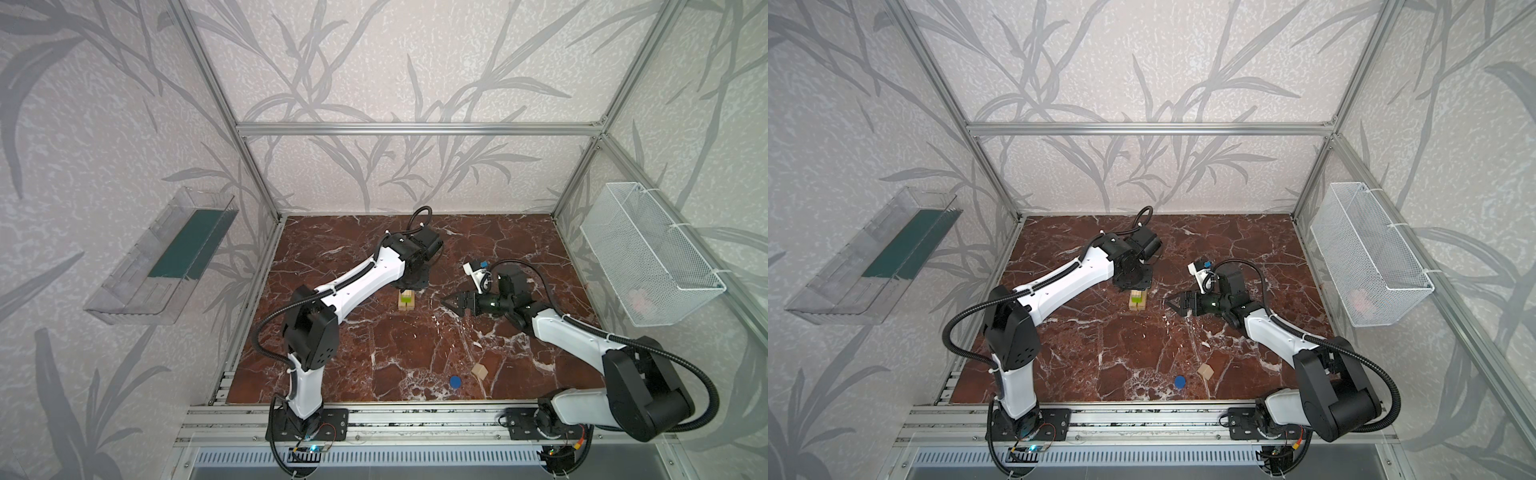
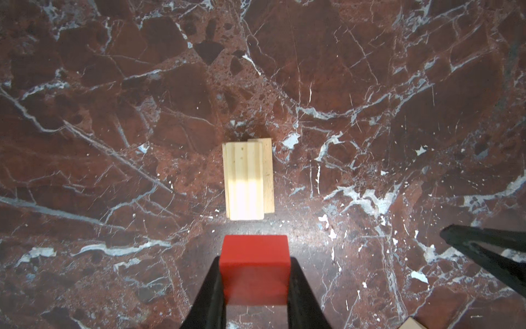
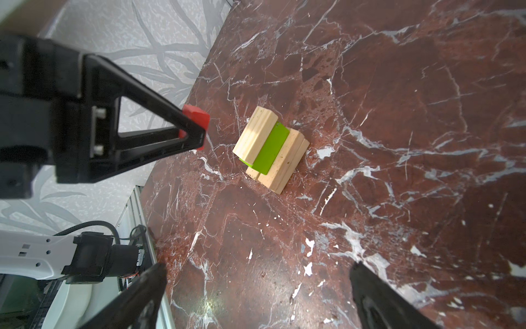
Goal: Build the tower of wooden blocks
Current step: 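Lift the red cube with the left gripper and carry it toward the tower, then lower the red cube onto the small wooden block atop the tower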
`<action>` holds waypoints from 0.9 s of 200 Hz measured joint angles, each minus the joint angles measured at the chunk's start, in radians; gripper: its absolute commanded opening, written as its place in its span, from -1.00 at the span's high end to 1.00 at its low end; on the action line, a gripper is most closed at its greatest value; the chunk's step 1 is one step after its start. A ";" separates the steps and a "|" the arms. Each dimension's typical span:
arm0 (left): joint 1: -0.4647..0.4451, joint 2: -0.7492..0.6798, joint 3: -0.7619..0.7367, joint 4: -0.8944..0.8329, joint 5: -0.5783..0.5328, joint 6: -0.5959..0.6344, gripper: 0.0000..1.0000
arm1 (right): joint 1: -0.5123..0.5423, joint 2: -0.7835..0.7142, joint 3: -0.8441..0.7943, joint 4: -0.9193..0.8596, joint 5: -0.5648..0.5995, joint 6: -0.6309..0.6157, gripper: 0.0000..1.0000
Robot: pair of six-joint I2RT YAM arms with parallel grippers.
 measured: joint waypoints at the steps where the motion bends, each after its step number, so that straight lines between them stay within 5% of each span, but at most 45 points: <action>1: 0.002 0.005 0.003 -0.001 0.000 0.000 0.72 | 0.000 0.001 -0.001 0.002 0.001 0.001 -0.98; 180: 0.065 0.187 0.128 -0.073 0.029 0.038 0.74 | 0.012 0.014 -0.014 0.019 0.063 -0.006 -0.98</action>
